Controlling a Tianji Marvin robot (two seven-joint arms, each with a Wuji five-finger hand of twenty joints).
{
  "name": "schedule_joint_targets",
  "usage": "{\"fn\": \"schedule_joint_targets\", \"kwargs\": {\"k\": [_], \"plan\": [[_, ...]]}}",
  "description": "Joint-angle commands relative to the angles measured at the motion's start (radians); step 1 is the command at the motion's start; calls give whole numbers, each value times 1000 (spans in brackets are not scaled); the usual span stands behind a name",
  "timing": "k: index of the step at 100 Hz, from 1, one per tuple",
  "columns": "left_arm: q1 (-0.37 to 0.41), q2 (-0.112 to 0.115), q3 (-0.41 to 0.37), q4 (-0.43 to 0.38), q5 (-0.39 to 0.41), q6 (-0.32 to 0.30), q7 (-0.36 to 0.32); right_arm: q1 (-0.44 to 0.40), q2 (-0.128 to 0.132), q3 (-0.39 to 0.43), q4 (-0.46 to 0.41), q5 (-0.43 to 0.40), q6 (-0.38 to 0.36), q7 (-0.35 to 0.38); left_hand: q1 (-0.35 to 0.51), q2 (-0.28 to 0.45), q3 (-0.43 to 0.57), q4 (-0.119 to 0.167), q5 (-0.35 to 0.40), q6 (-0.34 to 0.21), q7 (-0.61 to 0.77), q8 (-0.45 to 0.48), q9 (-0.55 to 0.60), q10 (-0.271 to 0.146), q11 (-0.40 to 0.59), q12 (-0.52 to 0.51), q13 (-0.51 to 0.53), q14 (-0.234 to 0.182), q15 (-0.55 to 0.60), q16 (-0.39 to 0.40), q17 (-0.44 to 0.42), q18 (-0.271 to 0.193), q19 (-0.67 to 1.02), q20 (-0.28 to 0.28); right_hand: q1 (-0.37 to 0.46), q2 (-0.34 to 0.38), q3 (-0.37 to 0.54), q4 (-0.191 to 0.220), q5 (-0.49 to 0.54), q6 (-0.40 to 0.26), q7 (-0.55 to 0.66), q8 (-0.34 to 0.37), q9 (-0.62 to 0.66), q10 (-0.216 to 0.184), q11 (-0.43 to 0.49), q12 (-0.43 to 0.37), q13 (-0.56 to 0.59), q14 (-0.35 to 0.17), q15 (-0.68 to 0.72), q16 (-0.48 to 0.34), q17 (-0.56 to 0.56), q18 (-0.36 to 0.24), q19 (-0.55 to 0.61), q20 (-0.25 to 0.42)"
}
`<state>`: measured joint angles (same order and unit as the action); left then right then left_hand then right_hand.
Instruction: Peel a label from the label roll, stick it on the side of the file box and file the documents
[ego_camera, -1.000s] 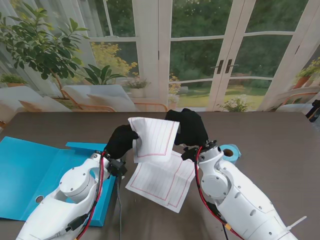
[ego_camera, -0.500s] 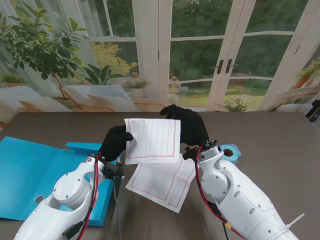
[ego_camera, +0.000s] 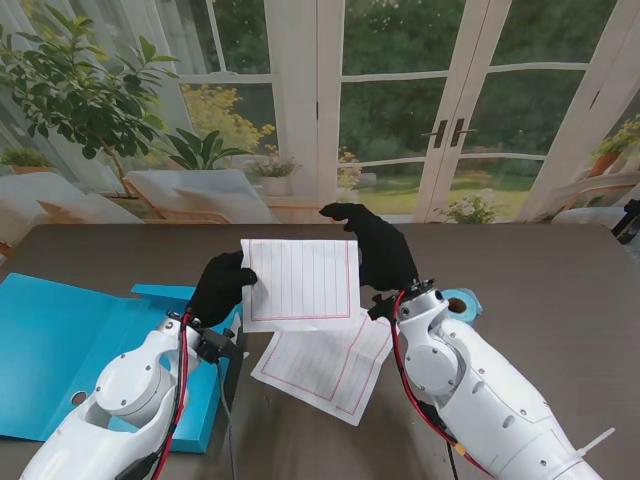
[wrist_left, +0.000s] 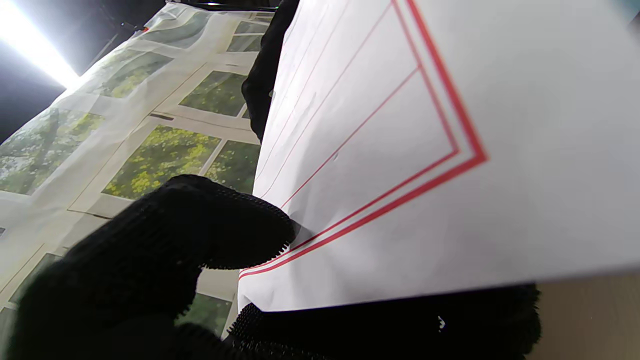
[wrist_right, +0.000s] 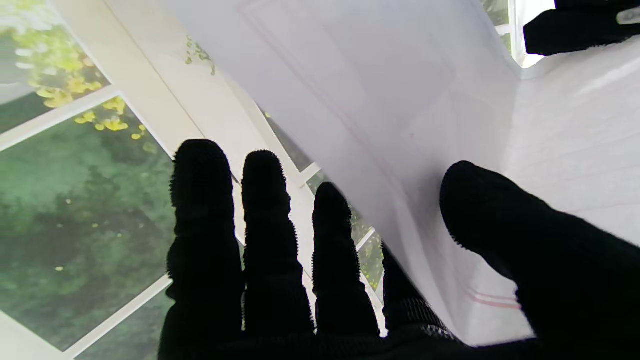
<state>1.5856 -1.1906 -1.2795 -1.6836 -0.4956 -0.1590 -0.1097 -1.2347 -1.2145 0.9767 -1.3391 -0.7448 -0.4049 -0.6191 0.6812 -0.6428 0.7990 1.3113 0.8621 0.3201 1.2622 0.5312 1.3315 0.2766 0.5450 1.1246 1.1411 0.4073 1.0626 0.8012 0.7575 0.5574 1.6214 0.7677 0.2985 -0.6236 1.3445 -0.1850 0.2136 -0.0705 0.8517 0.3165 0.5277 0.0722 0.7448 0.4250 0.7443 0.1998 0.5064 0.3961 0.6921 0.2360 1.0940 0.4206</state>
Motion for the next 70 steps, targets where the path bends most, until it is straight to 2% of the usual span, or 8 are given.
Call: {"fn": "schedule_joint_targets", "kwargs": {"k": [1,29,70], "plan": [[10,2,-6,-13,2,-7,-14,-2,4,3,-6,-2,5,21,78,-27,97,67,-4,55,68,-3,51,-88,29,18,31,-16,34,12,30,-24,85,-8,-26,-62,-10,15,-58,11,-17,-23,-69,18,-12,-24,-61,6,-30,-22,-421,14,-42,-24],[28,4,-23,-34,5,-26,-8,7,16,11,2,-17,10,52,79,-27,104,69,-5,62,75,-14,52,-90,31,24,33,-13,34,15,29,-30,88,-13,-40,-162,-32,-3,-106,-17,-55,-59,-138,16,-10,-42,-128,-5,-50,-41,-470,2,-78,-23],[100,16,-104,-112,34,-21,-10,30,23,16,41,-17,18,81,79,-26,110,70,-16,73,85,-21,49,-89,33,34,27,-12,34,21,27,-32,89,-19,-52,-189,-42,-8,-89,-32,-67,-80,-173,18,-11,-49,-179,-19,-58,-48,-505,-7,-109,-19]]}}
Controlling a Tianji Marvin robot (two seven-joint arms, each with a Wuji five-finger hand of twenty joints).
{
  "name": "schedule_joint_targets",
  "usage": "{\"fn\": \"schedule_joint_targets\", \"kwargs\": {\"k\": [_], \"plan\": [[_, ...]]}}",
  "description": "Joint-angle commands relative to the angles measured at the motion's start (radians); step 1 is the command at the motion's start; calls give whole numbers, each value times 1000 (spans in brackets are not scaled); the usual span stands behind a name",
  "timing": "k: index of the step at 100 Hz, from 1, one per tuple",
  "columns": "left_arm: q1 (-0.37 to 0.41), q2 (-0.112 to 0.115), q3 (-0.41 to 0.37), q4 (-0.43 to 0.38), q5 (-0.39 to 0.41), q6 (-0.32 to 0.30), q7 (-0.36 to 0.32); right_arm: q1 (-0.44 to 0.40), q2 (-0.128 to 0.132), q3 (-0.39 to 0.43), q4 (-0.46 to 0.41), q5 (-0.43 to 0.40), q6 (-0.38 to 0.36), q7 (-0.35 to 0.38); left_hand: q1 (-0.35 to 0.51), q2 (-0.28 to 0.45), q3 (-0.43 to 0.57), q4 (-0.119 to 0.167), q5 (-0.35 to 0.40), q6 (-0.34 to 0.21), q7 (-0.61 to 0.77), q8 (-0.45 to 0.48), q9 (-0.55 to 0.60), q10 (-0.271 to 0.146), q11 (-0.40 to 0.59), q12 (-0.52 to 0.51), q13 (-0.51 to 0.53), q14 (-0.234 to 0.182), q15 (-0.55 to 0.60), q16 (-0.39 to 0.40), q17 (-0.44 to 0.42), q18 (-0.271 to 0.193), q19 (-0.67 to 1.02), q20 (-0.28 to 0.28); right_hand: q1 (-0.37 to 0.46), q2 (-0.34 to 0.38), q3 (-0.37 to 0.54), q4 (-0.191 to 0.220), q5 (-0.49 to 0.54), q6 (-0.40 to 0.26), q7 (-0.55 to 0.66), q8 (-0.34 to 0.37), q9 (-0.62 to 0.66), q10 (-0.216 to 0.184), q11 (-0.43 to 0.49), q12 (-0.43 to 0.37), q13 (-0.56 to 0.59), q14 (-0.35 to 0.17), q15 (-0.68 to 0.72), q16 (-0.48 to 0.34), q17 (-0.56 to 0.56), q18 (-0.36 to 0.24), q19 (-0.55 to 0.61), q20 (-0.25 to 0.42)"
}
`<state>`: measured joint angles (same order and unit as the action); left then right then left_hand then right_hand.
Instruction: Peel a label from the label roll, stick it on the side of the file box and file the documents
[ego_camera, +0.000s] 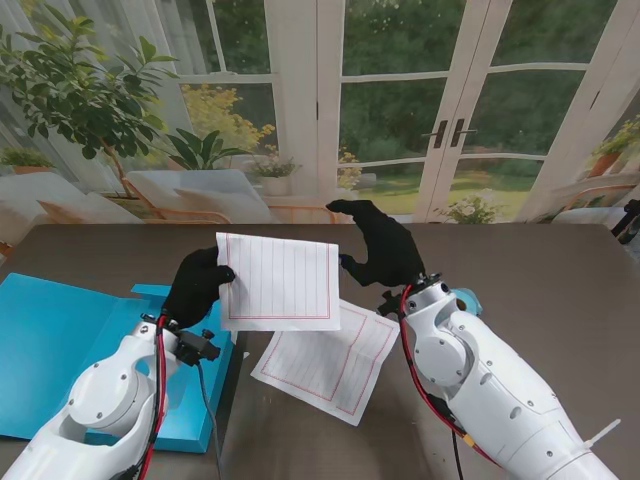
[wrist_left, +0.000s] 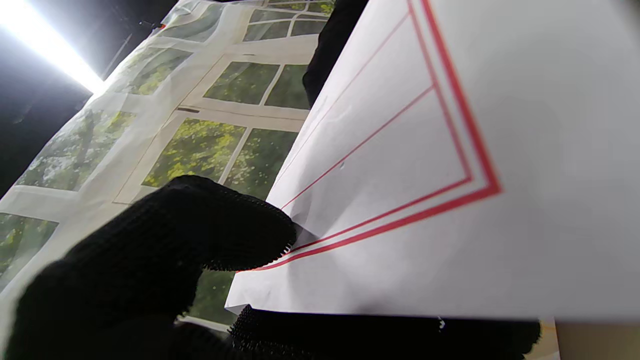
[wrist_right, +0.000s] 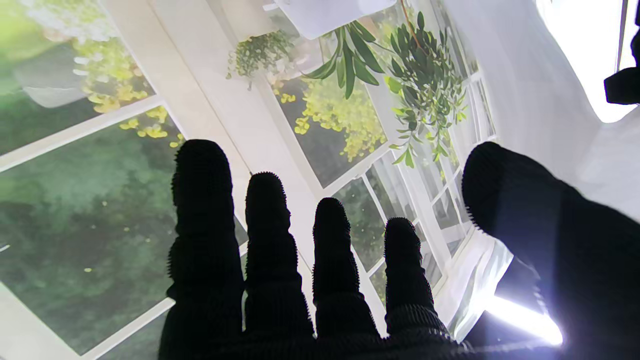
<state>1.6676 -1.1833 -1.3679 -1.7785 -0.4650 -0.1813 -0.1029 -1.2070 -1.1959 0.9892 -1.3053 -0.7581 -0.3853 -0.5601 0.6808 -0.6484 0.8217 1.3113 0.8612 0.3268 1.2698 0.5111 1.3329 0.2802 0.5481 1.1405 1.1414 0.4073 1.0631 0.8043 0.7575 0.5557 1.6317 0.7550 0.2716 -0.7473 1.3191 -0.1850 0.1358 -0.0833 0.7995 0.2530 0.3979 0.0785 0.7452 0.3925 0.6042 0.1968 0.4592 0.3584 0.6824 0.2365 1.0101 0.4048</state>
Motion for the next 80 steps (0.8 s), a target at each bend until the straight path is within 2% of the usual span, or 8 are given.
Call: {"fn": "schedule_joint_targets", "kwargs": {"k": [1,21,41,55,80], "plan": [[21,9,-18,-20,4,1,-17,3,5,4,8,-4,-2,23,80,-20,88,70,-15,66,78,-1,48,-93,29,18,27,-12,33,19,27,-31,79,-6,-25,-66,-17,-8,-10,-19,-15,-17,-44,12,-12,-16,-41,-17,-11,-11,-496,-8,-26,-3],[79,18,-91,-68,24,21,-39,8,12,5,32,-14,-2,37,80,-20,90,70,-29,72,85,-2,44,-93,29,24,19,-11,36,24,21,-32,75,-9,-25,-68,-17,-9,18,-15,-19,-21,-47,15,-12,-18,-50,-18,-13,-13,-503,-11,-36,1],[143,36,-193,-105,60,93,-113,1,14,12,36,-10,-4,44,83,-18,100,74,-63,88,100,-8,19,-89,36,67,-16,0,51,45,-13,-33,52,-11,-14,-71,-9,-8,69,-8,-16,-19,-15,13,-12,-19,-40,-14,-12,-14,-500,-9,-38,6],[172,47,-258,-103,100,121,-162,-12,13,23,20,-4,-5,45,82,-18,102,74,-70,81,105,-24,14,-89,34,81,-29,-1,48,49,-43,-39,32,-8,-8,-56,-5,-7,95,14,-14,-15,18,15,-18,-21,-26,-14,-12,-15,-492,-8,-39,9],[226,57,-360,-81,172,165,-203,-27,13,39,5,5,-14,52,82,-18,105,75,-71,71,111,-54,7,-87,31,97,-43,4,45,59,-67,-40,8,0,-9,-40,-7,-5,109,4,-13,-9,43,7,-25,-20,-10,-12,-12,-15,-486,-7,-41,11]]}}
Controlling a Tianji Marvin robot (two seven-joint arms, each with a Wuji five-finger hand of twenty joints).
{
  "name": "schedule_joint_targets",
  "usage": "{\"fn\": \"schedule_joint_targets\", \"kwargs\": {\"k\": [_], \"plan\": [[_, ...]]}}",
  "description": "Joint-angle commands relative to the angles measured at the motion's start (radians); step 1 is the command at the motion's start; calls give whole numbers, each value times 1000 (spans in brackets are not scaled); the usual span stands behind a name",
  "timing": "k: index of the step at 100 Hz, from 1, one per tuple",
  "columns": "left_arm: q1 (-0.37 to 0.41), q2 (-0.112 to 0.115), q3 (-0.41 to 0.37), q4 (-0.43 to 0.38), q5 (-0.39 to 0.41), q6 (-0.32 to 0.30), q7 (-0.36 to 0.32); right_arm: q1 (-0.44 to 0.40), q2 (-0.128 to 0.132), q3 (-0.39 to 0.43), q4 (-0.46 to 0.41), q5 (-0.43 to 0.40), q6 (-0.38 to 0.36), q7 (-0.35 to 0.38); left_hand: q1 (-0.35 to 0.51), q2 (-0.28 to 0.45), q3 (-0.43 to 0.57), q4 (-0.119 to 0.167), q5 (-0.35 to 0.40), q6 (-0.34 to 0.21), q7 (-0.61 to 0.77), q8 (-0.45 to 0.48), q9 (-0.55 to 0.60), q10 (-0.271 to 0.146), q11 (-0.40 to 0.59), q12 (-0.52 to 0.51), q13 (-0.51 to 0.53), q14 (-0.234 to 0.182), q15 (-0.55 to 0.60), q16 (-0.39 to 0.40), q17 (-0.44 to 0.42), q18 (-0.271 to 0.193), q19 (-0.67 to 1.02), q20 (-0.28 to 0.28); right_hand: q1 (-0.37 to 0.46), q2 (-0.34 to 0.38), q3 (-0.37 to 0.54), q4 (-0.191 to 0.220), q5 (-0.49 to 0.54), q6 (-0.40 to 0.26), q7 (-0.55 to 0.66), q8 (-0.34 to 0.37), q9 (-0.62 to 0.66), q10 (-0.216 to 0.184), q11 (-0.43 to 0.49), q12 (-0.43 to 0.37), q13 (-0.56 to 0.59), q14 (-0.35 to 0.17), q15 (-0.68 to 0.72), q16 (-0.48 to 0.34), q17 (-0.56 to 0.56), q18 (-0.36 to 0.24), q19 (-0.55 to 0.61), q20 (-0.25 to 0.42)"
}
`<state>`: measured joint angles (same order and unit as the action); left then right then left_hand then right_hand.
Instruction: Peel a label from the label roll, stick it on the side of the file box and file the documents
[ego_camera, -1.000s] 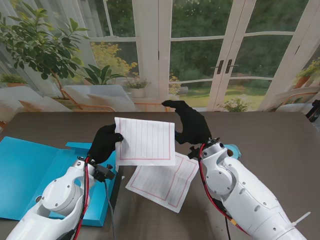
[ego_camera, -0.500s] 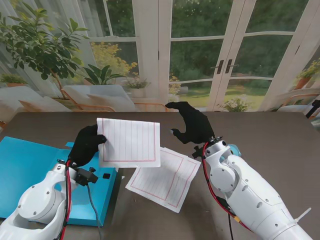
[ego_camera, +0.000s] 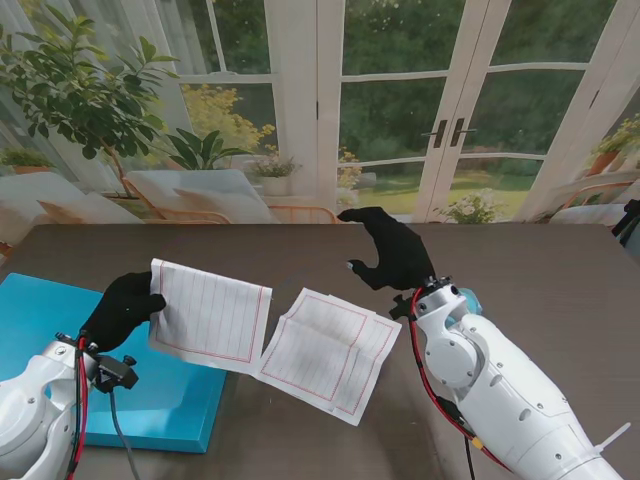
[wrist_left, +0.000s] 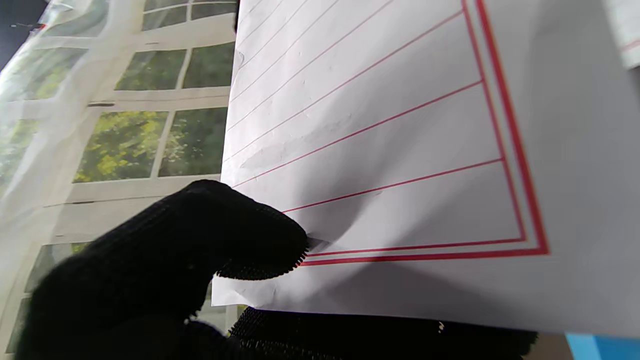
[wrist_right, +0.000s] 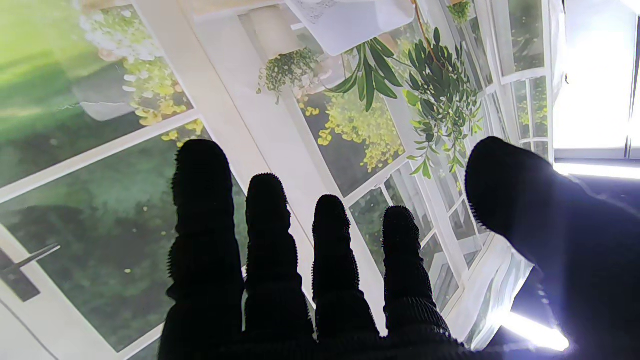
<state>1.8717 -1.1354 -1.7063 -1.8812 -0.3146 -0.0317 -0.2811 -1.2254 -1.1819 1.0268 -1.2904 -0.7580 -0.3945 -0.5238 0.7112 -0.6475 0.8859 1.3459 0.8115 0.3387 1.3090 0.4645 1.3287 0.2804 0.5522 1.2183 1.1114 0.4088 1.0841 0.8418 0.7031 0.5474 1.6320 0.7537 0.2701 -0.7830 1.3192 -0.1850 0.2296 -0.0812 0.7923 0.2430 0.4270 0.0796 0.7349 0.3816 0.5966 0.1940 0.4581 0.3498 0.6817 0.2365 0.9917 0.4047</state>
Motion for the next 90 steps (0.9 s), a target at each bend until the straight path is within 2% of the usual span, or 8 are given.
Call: {"fn": "schedule_joint_targets", "kwargs": {"k": [1,22,30,41,53,75,90], "plan": [[24,9,-25,23,25,18,-26,-9,-1,2,-10,5,-5,16,52,-19,42,40,-21,59,72,-8,11,-87,27,20,-14,3,24,21,-13,-32,8,2,-8,-4,-7,-5,15,2,-6,2,14,6,-14,-9,-2,-10,-11,-6,-485,-7,-23,11],[49,13,-69,60,123,70,-25,-21,-1,10,-17,19,-9,28,53,-19,43,40,-27,53,81,-25,5,-86,25,32,-28,8,19,29,-38,-36,-13,9,-13,9,-11,-4,24,13,-8,6,30,5,-18,-7,17,-9,-6,-3,-478,-5,-22,12],[56,11,-75,73,154,81,-4,-26,-2,13,-21,27,-11,33,51,-18,41,38,-27,49,84,-27,2,-85,24,36,-32,7,18,30,-42,-37,-17,12,-12,17,-10,-2,22,33,-6,8,35,5,-20,-6,22,-9,-6,-2,-475,-5,-21,12],[67,2,-78,83,198,106,48,-28,-2,15,-22,30,-15,37,50,-13,43,38,-33,52,86,-26,0,-85,22,41,-36,7,18,33,-42,-38,-19,16,-14,22,-14,-2,23,29,-3,12,40,6,-21,-5,24,-9,-7,-2,-474,-4,-21,12],[81,-11,-88,86,201,148,93,-30,-2,18,-22,34,-20,38,50,-11,48,40,-35,61,86,-27,-2,-77,19,47,-37,17,20,31,-45,-18,-28,26,-16,28,-15,-2,23,37,-1,14,45,9,-22,-3,28,-8,-7,-1,-472,-3,-19,13],[112,-20,-117,76,240,251,124,-36,-2,23,-22,40,-27,43,45,2,56,40,-61,94,93,5,-7,-73,18,56,-47,26,32,33,-46,1,-35,41,-17,35,-16,-1,23,38,0,17,48,11,-24,-2,31,-9,-7,0,-471,-3,-18,12],[124,-30,-126,82,277,285,170,-40,0,28,-23,41,-32,49,43,5,57,38,-67,96,93,14,-9,-72,18,60,-50,26,35,31,-44,3,-35,47,-21,46,-19,0,22,45,0,18,51,10,-25,-2,34,-8,-7,0,-468,-4,-16,12]]}}
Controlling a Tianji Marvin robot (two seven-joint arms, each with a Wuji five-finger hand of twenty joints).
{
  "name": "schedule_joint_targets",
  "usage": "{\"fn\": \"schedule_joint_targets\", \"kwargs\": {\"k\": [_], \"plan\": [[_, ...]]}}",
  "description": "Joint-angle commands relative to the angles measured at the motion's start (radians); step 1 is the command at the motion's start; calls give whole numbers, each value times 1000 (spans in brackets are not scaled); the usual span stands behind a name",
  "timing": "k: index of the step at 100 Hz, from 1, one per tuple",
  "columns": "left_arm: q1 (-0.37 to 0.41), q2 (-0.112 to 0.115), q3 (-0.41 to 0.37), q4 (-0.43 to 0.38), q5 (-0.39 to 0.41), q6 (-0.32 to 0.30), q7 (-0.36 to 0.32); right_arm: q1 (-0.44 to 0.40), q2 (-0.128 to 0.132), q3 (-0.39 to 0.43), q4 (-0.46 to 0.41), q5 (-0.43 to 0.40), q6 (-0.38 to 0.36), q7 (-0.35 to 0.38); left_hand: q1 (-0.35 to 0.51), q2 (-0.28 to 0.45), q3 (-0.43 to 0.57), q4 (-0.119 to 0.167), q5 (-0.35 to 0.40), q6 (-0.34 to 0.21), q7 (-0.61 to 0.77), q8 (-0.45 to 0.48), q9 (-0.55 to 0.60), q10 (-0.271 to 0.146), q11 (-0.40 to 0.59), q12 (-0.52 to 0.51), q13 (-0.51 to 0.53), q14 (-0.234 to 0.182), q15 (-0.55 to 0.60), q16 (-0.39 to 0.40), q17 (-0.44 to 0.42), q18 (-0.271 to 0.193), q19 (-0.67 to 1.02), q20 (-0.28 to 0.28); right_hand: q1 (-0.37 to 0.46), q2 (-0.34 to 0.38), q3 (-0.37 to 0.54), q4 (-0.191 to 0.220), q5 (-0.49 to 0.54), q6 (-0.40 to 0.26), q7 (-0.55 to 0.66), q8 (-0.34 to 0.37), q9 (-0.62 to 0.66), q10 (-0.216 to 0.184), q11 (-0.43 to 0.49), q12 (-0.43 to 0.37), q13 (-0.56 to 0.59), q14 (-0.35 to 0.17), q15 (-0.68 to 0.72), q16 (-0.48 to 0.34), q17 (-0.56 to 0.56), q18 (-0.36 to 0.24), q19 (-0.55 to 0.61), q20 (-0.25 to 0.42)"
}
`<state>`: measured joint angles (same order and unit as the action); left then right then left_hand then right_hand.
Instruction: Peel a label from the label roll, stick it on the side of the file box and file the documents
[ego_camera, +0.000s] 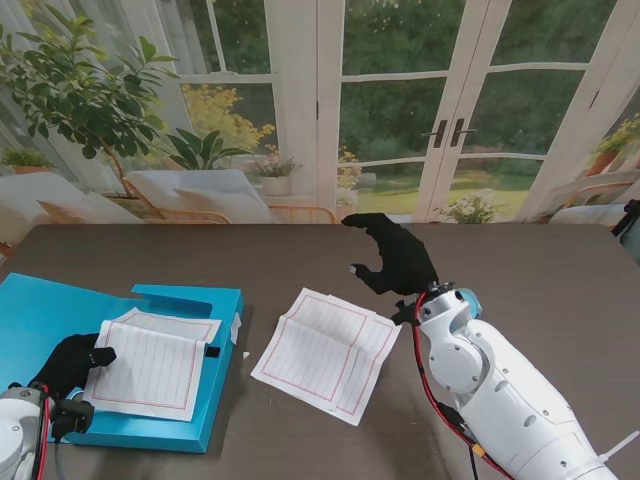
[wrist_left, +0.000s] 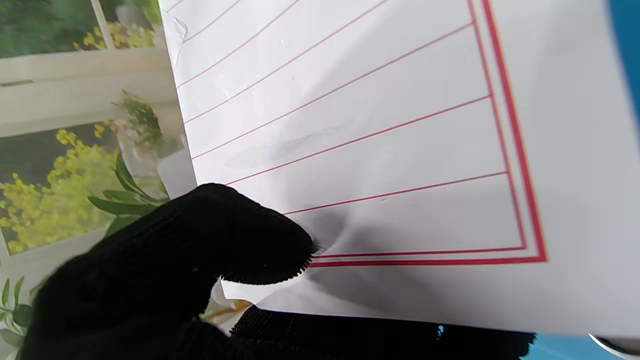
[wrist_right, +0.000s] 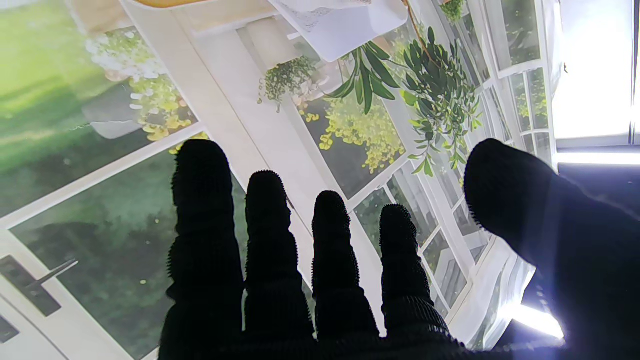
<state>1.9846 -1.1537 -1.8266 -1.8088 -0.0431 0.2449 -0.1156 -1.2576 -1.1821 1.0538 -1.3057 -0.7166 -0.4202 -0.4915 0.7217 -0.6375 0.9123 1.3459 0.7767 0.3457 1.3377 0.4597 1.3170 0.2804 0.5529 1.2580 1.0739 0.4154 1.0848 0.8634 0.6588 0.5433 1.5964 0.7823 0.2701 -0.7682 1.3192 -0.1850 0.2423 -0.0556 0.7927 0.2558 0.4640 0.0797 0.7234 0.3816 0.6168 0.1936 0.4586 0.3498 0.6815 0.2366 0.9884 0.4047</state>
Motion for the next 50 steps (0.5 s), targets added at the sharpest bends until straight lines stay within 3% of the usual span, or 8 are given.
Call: {"fn": "schedule_joint_targets", "kwargs": {"k": [1,38,50], "plan": [[11,-12,-6,10,8,10,9,-8,0,1,-8,0,-6,17,33,-5,31,38,-33,89,65,20,3,-72,17,20,-13,19,35,9,1,7,1,19,-22,32,-20,0,10,20,0,6,13,10,-14,-2,13,-7,-8,0,-467,-4,-13,12],[5,-40,2,38,81,64,141,-18,4,6,-20,3,-3,38,35,-5,33,33,-49,96,65,34,-17,-56,19,40,-27,34,41,4,9,12,2,30,-24,45,-23,3,7,35,4,9,16,10,-13,0,20,-7,-5,2,-464,-3,-9,12],[-2,-46,8,48,124,96,179,-22,5,6,-24,6,-2,46,71,-23,-7,-62,-62,97,62,46,-34,-46,18,55,-37,43,44,-3,3,15,-7,35,-25,48,-24,3,6,36,6,10,16,11,-12,0,22,-7,-5,2,-463,-3,-8,12]]}}
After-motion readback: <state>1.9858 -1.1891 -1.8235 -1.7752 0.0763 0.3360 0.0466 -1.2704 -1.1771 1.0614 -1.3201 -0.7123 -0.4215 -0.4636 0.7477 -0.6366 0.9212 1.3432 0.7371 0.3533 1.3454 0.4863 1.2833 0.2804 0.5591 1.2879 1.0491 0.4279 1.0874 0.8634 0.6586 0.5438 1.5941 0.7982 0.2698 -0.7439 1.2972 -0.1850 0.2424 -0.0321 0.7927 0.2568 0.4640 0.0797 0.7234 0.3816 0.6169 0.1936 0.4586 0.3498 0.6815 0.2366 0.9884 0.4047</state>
